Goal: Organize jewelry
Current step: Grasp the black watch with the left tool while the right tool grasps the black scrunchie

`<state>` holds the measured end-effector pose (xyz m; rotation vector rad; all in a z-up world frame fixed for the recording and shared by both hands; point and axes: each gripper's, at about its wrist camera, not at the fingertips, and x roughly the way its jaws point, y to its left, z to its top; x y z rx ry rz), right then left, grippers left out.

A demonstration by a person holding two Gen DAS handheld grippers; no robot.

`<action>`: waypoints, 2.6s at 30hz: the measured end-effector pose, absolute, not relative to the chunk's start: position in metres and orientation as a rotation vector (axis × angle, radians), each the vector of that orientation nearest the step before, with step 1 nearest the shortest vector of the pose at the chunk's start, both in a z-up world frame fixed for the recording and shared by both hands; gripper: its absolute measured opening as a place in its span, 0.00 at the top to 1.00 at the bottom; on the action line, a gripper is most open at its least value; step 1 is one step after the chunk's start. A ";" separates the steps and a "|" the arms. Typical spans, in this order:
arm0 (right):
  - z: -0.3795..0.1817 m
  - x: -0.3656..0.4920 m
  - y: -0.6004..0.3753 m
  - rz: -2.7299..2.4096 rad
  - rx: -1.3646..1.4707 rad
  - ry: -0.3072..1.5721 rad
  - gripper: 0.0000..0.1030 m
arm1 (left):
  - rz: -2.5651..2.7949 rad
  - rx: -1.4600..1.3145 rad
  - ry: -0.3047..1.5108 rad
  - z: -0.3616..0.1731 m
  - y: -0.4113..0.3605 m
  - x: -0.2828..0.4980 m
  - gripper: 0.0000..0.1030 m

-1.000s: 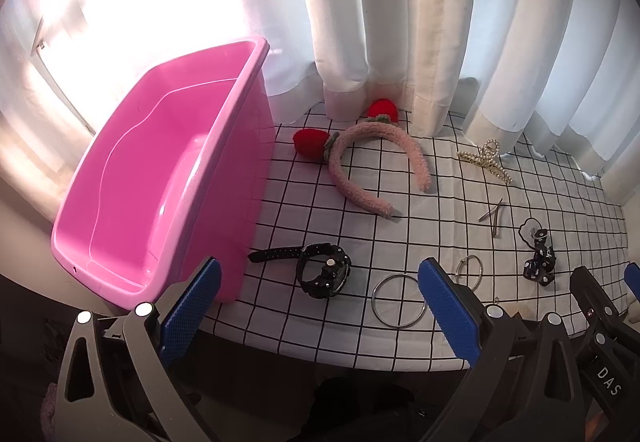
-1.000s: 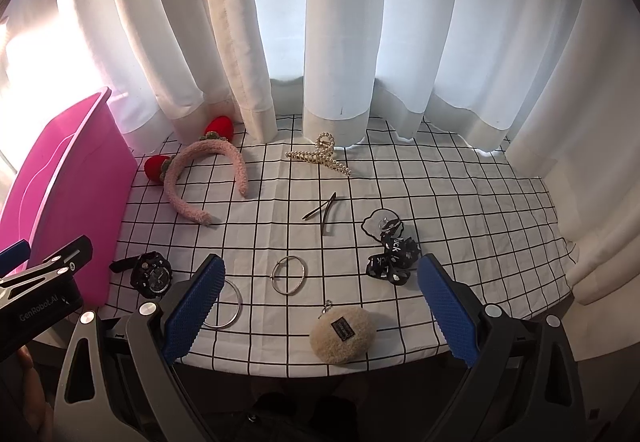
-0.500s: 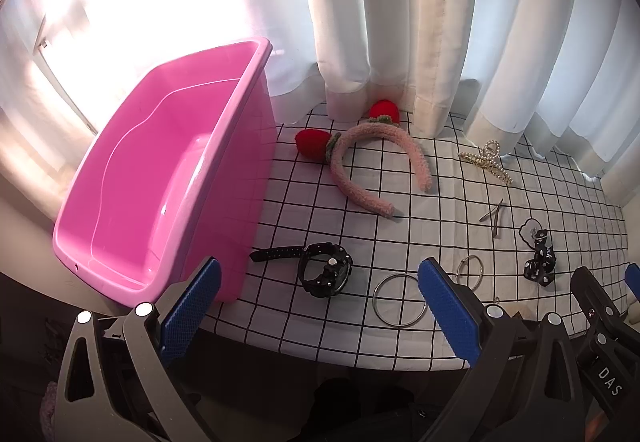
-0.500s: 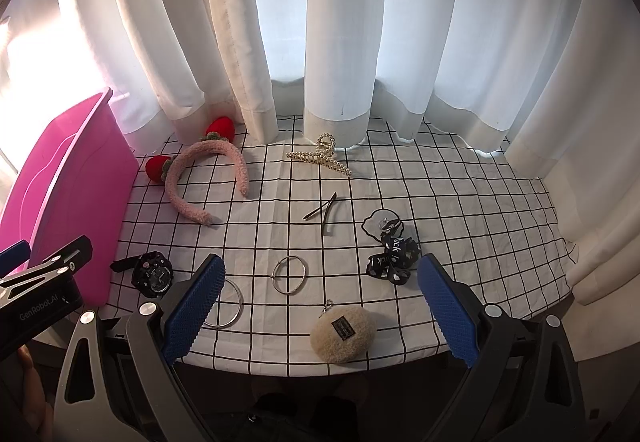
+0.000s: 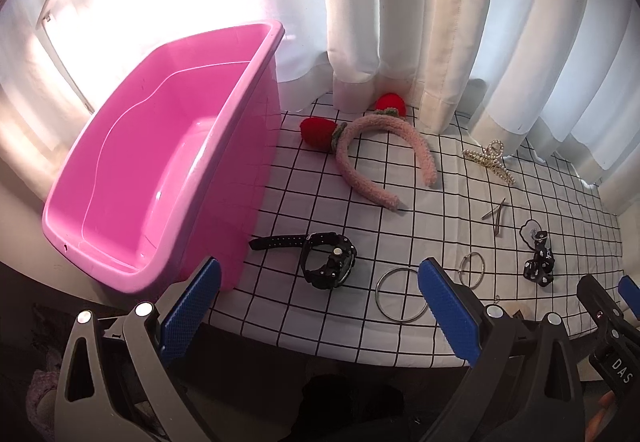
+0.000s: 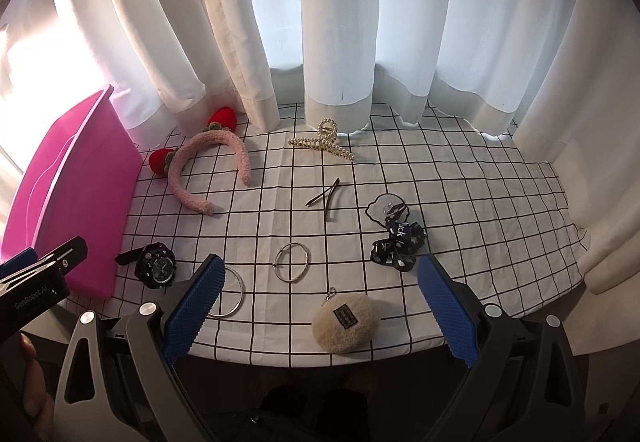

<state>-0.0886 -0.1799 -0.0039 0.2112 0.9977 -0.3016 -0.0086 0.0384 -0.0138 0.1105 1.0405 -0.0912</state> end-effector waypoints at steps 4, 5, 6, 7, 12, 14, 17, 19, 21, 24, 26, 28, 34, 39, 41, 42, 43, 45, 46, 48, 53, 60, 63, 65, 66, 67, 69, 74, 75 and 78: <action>-0.018 -0.092 -0.187 -0.283 0.224 1.021 0.10 | -0.090 0.090 1.073 -0.033 0.051 -0.011 0.06; -0.022 -0.093 -0.189 -0.277 0.226 1.027 0.10 | -0.093 0.089 1.081 -0.039 0.053 -0.013 0.06; -0.026 -0.094 -0.191 -0.272 0.225 1.034 0.10 | -0.091 0.089 1.087 -0.045 0.056 -0.014 0.06; -0.032 -0.095 -0.193 -0.269 0.227 1.044 0.10 | -0.088 0.083 1.091 -0.051 0.058 -0.016 0.06; -0.057 -0.099 -0.210 -0.269 0.258 1.083 0.10 | -0.103 0.067 1.088 -0.077 0.056 -0.014 0.06; -0.064 -0.100 -0.217 -0.283 0.260 1.096 0.10 | -0.108 0.075 1.075 -0.086 0.050 -0.007 0.06; -0.074 -0.101 -0.227 -0.301 0.260 1.111 0.10 | -0.124 0.077 1.084 -0.105 0.043 0.010 0.06; -0.080 -0.101 -0.234 -0.319 0.261 1.117 0.10 | -0.112 0.071 1.103 -0.120 0.041 0.021 0.06; -0.086 -0.102 -0.242 -0.337 0.268 1.126 0.10 | -0.089 0.078 1.122 -0.135 0.040 0.031 0.06; -0.095 -0.103 -0.252 -0.361 0.277 1.140 0.10 | -0.061 0.091 1.152 -0.154 0.039 0.041 0.06; -0.099 -0.103 -0.258 -0.373 0.280 1.144 0.10 | -0.058 0.090 1.164 -0.163 0.040 0.045 0.06; -0.103 -0.102 -0.264 -0.385 0.282 1.142 0.10 | -0.052 0.098 1.164 -0.169 0.039 0.048 0.06; -0.128 -0.092 -0.290 -0.391 0.308 1.153 0.10 | -0.056 0.108 1.165 -0.186 0.040 0.058 0.05; -0.145 -0.073 -0.311 -0.399 0.328 1.161 0.10 | -0.067 0.082 1.182 -0.198 0.042 0.062 0.06; -0.153 -0.063 -0.317 -0.383 0.349 1.168 0.10 | -0.062 0.081 1.182 -0.203 0.043 0.064 0.05; -0.157 -0.057 -0.319 -0.377 0.355 1.169 0.10 | -0.062 0.077 1.175 -0.203 0.043 0.064 0.05; -0.160 -0.052 -0.320 -0.376 0.355 1.174 0.10 | -0.061 0.076 1.172 -0.204 0.044 0.064 0.05; -0.166 -0.040 -0.321 -0.383 0.329 1.185 0.10 | -0.062 0.070 1.164 -0.207 0.043 0.067 0.05; -0.168 -0.035 -0.321 -0.387 0.320 1.186 0.10 | -0.064 0.066 1.161 -0.207 0.043 0.068 0.05; -0.175 -0.028 -0.325 -0.391 0.322 1.200 0.10 | -0.068 0.050 1.157 -0.209 0.045 0.068 0.05; -0.191 -0.023 -0.331 -0.419 0.322 1.233 0.10 | -0.073 0.050 1.126 -0.210 0.047 0.066 0.05; -0.195 -0.022 -0.324 -0.409 0.266 1.199 0.08 | -0.069 0.050 1.110 -0.209 0.046 0.058 0.05; -0.197 -0.023 -0.322 -0.399 0.256 1.188 0.08 | -0.062 0.046 1.130 -0.208 0.046 0.059 0.05; -0.198 -0.025 -0.317 -0.402 0.263 1.197 0.09 | -0.062 0.039 1.145 -0.207 0.046 0.063 0.07; -0.198 -0.025 -0.317 -0.399 0.272 1.203 0.09 | -0.064 0.037 1.150 -0.206 0.046 0.063 0.09; -0.198 -0.024 -0.317 -0.395 0.278 1.204 0.10 | -0.075 0.041 1.152 -0.205 0.044 0.065 0.11; -0.198 -0.025 -0.317 -0.393 0.276 1.198 0.14 | -0.110 0.059 1.139 -0.201 0.040 0.062 0.29; -0.187 -0.025 -0.311 -0.380 0.249 1.165 0.74 | -0.141 0.059 1.129 -0.196 0.033 0.058 0.41; -0.186 -0.024 -0.311 -0.375 0.253 1.166 0.74 | -0.145 0.059 1.130 -0.196 0.033 0.058 0.41; -0.182 -0.027 -0.316 -0.364 0.266 1.155 0.81 | -0.161 0.036 1.130 -0.193 0.037 0.057 0.42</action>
